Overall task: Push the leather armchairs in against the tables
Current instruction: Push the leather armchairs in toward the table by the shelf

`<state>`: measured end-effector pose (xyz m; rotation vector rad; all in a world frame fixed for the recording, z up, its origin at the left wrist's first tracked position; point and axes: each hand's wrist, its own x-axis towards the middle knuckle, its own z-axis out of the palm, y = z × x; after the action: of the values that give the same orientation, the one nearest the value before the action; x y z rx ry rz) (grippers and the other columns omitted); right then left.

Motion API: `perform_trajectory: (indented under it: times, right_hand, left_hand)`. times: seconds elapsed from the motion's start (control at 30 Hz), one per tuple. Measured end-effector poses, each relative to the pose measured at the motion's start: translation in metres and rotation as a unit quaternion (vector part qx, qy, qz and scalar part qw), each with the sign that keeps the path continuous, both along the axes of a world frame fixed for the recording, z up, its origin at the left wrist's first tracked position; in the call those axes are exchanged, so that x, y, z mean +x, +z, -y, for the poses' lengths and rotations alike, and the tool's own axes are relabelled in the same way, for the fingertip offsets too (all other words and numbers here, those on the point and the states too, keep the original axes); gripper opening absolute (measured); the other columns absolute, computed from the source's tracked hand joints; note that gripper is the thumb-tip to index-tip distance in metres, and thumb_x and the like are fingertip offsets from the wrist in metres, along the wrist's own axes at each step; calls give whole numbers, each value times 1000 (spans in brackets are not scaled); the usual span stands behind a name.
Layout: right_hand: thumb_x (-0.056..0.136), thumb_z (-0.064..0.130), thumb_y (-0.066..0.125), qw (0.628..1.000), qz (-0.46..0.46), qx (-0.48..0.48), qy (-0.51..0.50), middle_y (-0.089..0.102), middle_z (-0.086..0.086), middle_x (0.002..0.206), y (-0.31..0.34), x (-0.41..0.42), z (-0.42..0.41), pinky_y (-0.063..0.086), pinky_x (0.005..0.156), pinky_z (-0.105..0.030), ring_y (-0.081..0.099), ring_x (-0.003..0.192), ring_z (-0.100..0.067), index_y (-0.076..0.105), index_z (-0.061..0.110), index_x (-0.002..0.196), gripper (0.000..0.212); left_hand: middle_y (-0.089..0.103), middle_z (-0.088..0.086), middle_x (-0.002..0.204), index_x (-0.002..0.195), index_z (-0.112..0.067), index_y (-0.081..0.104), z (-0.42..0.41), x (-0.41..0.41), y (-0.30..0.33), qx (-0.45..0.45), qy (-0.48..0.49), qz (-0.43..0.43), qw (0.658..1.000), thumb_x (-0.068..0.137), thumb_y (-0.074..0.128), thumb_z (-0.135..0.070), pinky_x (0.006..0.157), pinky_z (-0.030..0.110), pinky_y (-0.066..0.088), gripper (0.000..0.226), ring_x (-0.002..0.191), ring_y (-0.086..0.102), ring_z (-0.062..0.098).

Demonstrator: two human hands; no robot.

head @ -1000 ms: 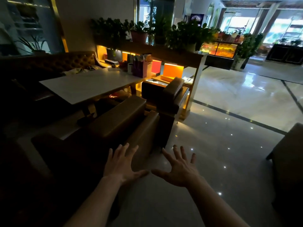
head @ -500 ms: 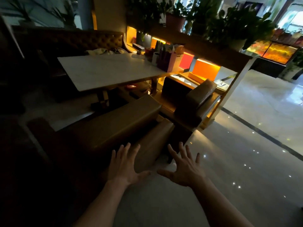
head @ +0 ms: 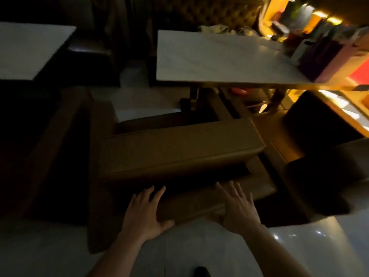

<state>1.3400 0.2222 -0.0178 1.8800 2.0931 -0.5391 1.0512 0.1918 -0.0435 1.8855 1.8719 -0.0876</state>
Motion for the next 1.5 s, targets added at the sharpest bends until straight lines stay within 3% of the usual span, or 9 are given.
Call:
perform_trajectory:
  times: [0.23,0.3,0.4,0.57,0.8,1.0,1.17,1.27,1.5]
  right_hand:
    - [55,100,42,987,19,-88,134,-13,-9,167,-66,62,-97,-15,118,-60,-23,150,-34,-24,44,150,128]
    - [45,106,32,987,-8,-71,142,1,-6,167,-79,71,-102,-16,118,-59,-11,152,-32,-21,47,150,131]
    - [48,109,24,987,-31,3,155,32,-1,155,-90,79,-94,-7,122,-56,18,147,-31,1,45,153,125]
    - [55,105,23,987,-31,33,153,37,1,151,-87,78,-83,0,122,-55,24,145,-29,9,41,153,118]
    - [54,107,16,990,-17,32,140,31,1,158,-84,74,-43,1,123,-55,20,149,-28,7,41,155,120]
    - [54,108,14,991,8,43,123,37,0,154,-88,67,-7,6,122,-57,25,146,-29,9,41,155,121]
    - [55,108,14,991,17,36,128,32,-4,157,-92,66,-18,4,122,-58,16,150,-31,-9,45,154,120]
    - [55,108,13,991,12,35,127,23,-5,161,-92,58,-34,-1,122,-58,4,152,-31,-21,47,150,118]
    - [52,108,19,993,-14,21,120,6,-7,167,-88,36,-89,-6,121,-59,-8,153,-30,-16,42,153,125]
  left_hand:
    - [2,-8,164,151,-49,-7,-28,54,-45,-48,39,-50,997,63,59,-86,121,47,8,115,149,5,22]
    - [10,-9,163,151,-50,-3,-31,54,-51,-53,35,-59,996,61,57,-88,121,46,10,114,148,13,21]
    - [20,-12,159,151,-50,0,-27,50,-52,-30,34,-64,997,60,50,-92,121,46,9,112,145,20,20]
    - [14,-8,163,151,-49,-6,-4,65,-52,9,73,-85,994,74,48,-84,120,55,3,101,149,5,21]
    - [0,-10,165,149,-49,-18,35,60,-65,43,64,-79,994,79,31,-84,117,62,-2,91,150,-11,20]
    - [3,-10,165,151,-46,-9,59,46,-71,67,40,-46,996,78,27,-81,117,63,-4,88,149,-12,22]
    - [-4,-13,164,147,-48,-18,49,41,-74,56,31,-51,997,76,18,-83,117,63,-4,88,149,-16,22]
    - [-8,-13,164,145,-48,-22,29,33,-74,44,34,-60,997,78,26,-83,117,63,-5,89,148,-18,20]
    - [-7,-10,165,153,-46,-6,-35,20,-60,16,67,-70,995,82,52,-72,117,62,-7,95,148,-19,19]
